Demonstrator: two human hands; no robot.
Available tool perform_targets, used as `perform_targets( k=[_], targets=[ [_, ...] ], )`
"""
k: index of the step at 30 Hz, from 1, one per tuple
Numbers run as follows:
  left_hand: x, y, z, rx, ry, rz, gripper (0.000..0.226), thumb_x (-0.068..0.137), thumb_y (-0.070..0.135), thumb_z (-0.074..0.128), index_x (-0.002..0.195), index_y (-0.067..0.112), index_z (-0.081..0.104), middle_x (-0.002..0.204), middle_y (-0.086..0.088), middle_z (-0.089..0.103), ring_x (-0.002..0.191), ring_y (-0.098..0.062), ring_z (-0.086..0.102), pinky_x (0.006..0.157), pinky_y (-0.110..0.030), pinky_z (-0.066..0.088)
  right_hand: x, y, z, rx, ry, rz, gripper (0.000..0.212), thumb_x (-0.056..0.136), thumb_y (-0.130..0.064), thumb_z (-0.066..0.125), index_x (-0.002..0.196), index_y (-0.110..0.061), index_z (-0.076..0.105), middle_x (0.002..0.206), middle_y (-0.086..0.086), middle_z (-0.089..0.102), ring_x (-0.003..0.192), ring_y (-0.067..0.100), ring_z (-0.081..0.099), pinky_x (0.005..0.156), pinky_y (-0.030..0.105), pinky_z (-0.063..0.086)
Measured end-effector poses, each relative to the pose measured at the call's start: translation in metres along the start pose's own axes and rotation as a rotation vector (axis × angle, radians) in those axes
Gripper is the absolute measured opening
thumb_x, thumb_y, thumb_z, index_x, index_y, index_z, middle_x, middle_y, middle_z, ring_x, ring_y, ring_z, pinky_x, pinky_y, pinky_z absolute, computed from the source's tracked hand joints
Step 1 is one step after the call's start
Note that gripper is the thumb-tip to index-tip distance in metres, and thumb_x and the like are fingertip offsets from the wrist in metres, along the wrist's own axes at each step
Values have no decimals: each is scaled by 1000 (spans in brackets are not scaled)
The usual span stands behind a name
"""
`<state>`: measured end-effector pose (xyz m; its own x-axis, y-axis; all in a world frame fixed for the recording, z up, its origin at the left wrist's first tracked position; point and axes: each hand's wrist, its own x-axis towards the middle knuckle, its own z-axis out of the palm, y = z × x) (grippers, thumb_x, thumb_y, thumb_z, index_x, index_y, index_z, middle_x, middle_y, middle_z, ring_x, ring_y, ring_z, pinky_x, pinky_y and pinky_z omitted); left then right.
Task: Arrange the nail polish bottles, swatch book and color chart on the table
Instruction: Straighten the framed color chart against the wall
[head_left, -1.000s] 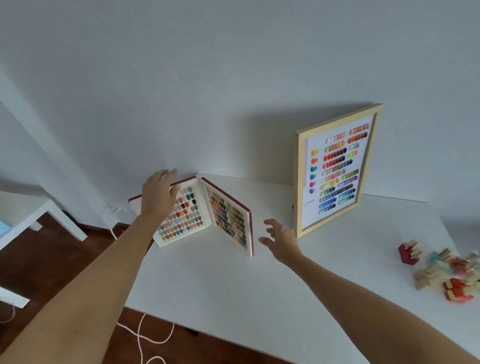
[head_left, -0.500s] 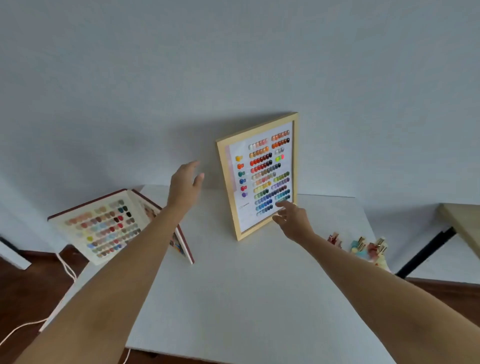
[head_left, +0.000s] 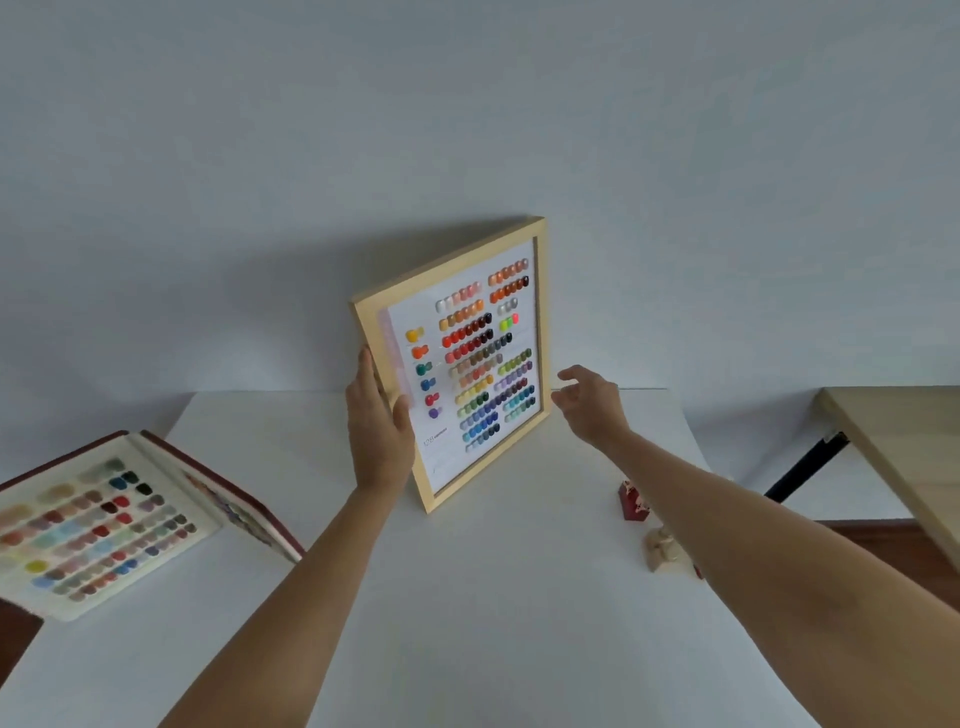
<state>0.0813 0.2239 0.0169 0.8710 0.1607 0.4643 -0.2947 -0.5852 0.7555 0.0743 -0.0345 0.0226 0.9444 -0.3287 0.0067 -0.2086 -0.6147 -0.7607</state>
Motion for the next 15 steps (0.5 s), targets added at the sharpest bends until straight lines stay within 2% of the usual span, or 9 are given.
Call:
perform_targets(
  k=[4,8,10,12,14,15],
  targets=[
    [2,-8,3,-49,16,1,67,96,17,53,148,37,15,137,-3,47,119,-16,58,72,-15,53,29,2,8,39,31,54,30,91,-17,58,120,-12,56,111,15,65,86,20,60,56,18,43],
    [9,-17,4,-76,-1,-4,72,95,18,55,147,43,12,139,1,49,116,-10,59,71,-8,49,60,4,16,36,34,79,30,92,-18,58,121,-11,55,113,14,65,86,19,60,54,15,42],
    [14,-22,4,-84,-7,6,73,95,21,56,147,44,11,140,3,49,114,-5,58,67,-3,48,75,4,19,30,22,79,33,92,-18,57,125,-11,54,116,14,65,90,21,62,63,18,48],
    [20,-27,3,-98,-25,12,71,95,22,55,147,44,12,140,3,49,113,-1,58,66,-1,48,88,3,21,11,14,71,39,93,-21,55,130,-11,49,120,15,63,102,26,63,80,31,53],
    [26,-32,3,-96,-34,27,71,96,23,53,146,47,10,139,2,51,109,4,59,66,0,47,99,1,21,-7,-3,49,49,94,-24,54,139,-13,37,128,17,59,114,31,58,93,43,52],
    [29,-34,2,-92,-33,32,71,96,23,53,146,49,9,137,0,52,107,7,58,67,0,47,103,-2,21,-2,-8,29,55,95,-26,52,143,-15,28,131,17,56,116,34,57,94,47,51]
  ],
)
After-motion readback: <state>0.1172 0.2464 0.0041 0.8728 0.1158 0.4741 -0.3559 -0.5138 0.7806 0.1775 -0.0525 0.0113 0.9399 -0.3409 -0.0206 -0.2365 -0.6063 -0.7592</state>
